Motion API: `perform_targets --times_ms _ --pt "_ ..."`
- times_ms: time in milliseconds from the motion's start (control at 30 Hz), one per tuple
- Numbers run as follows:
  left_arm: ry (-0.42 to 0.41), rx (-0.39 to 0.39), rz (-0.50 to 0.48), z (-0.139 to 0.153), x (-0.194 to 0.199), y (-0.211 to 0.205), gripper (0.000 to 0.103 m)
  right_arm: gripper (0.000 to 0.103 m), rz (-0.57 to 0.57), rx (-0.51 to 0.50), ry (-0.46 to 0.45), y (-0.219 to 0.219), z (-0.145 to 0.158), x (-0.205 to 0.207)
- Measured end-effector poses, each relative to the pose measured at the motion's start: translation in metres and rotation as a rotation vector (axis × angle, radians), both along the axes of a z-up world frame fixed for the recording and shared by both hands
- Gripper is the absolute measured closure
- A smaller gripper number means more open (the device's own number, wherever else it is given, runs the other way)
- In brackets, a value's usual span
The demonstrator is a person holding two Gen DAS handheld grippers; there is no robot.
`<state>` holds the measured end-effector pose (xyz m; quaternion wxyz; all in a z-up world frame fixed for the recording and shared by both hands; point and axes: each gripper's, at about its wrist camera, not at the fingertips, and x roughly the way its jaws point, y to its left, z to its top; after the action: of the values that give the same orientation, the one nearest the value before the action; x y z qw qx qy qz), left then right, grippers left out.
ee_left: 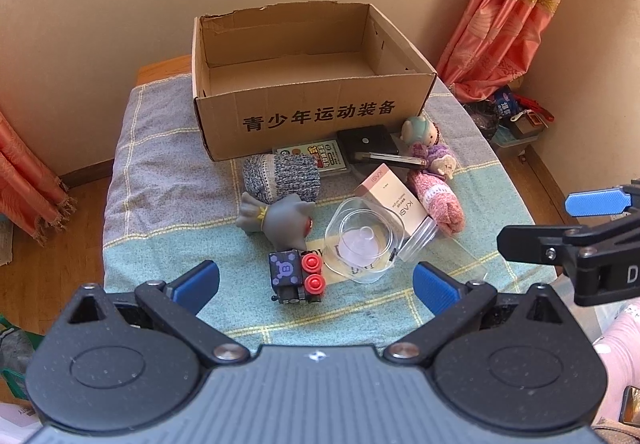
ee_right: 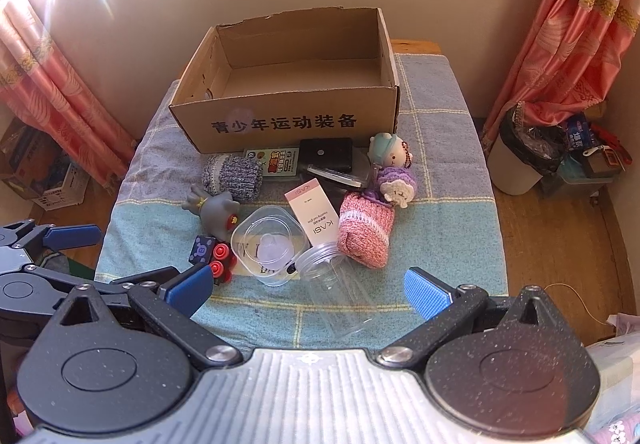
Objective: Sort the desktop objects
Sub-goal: 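Grasp the black cube toy with left tool while right tool grasps the clear plastic jar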
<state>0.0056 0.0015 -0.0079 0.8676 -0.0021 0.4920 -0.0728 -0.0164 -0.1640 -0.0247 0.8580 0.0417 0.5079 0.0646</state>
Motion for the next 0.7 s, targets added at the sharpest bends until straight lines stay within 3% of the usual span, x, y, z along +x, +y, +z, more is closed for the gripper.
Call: perform_targets --times_ms 167,467,700 --pt "-0.044 0.025 -0.01 -0.007 -0.001 0.007 0.001 0.0 -0.01 -0.001 -0.024 -0.003 -0.003 0.001" --pt "0.001 0.043 -0.057 -0.045 0.006 0.007 0.001 0.0 -0.015 -0.031 -0.019 -0.008 -0.021 0.003" --pt "-0.046 -0.043 -0.005 -0.072 0.015 0.018 0.001 0.0 -0.033 -0.003 -0.098 -0.021 -0.026 0.002"
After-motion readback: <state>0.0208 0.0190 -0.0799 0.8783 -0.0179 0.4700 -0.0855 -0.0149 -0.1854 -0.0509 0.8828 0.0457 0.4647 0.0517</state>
